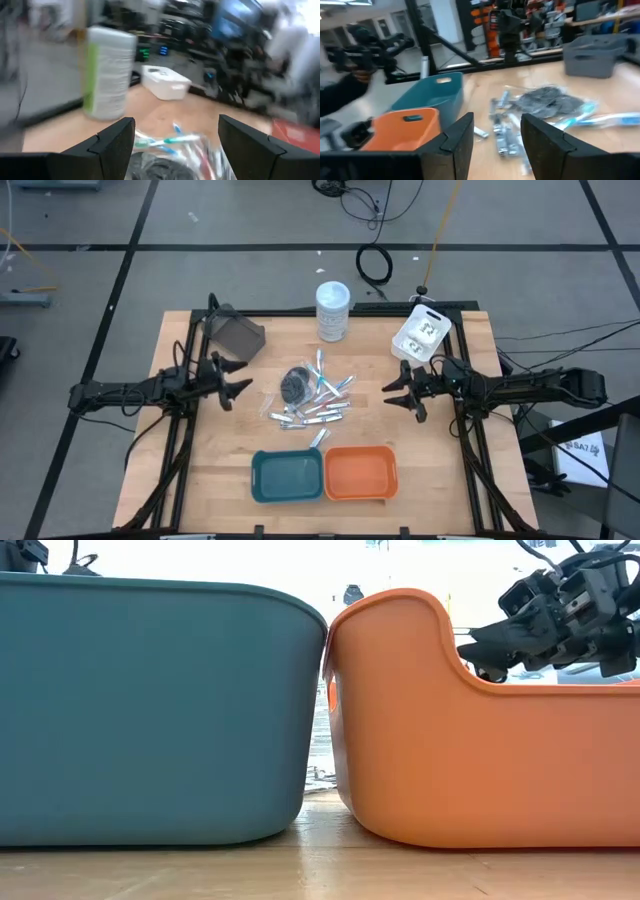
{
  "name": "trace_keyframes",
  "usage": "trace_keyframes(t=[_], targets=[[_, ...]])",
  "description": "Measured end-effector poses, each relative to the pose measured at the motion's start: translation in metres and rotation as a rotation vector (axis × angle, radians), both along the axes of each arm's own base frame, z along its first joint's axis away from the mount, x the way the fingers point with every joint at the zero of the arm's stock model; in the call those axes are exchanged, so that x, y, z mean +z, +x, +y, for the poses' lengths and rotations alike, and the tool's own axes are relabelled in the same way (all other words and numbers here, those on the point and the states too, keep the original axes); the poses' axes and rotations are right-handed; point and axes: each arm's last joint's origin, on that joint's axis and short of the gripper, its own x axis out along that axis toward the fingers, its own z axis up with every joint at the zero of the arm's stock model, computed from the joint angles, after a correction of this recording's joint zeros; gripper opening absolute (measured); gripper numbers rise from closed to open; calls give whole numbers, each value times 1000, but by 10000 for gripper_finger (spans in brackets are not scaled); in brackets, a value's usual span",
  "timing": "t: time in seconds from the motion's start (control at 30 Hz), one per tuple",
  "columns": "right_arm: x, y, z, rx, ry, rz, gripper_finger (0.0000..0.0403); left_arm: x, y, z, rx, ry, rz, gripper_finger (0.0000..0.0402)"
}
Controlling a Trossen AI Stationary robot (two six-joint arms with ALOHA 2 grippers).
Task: Pick & Place Travel size toiletries
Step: Put the black hairbrush into the orange bin
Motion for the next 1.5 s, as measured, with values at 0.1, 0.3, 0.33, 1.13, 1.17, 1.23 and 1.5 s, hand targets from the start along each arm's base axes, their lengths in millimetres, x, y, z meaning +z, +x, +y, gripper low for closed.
trace_keyframes(t=[0.1,0.3,0.33,1.13,1.17,1.23,1.5], targets=[[0,0,-3,-92,-44,-4,151,-2,1,2,73,-190,-19,280],[0,0,-5,-170,-103,-7,150,-13,13,3,162,-393,206,280],[0,0,-5,-170,-108,-7,150,-10,18,3,149,-401,216,280],[1,0,-5,-168,-184,-25,146,4,171,-2,37,-133,888,280],[1,0,-5,-168,-182,-25,146,-2,174,-1,43,-137,894,280],[1,0,-5,-168,-181,-24,146,-11,178,-1,47,-137,911,280],[1,0,-5,-168,-158,-19,144,-33,184,9,111,-122,969,280]])
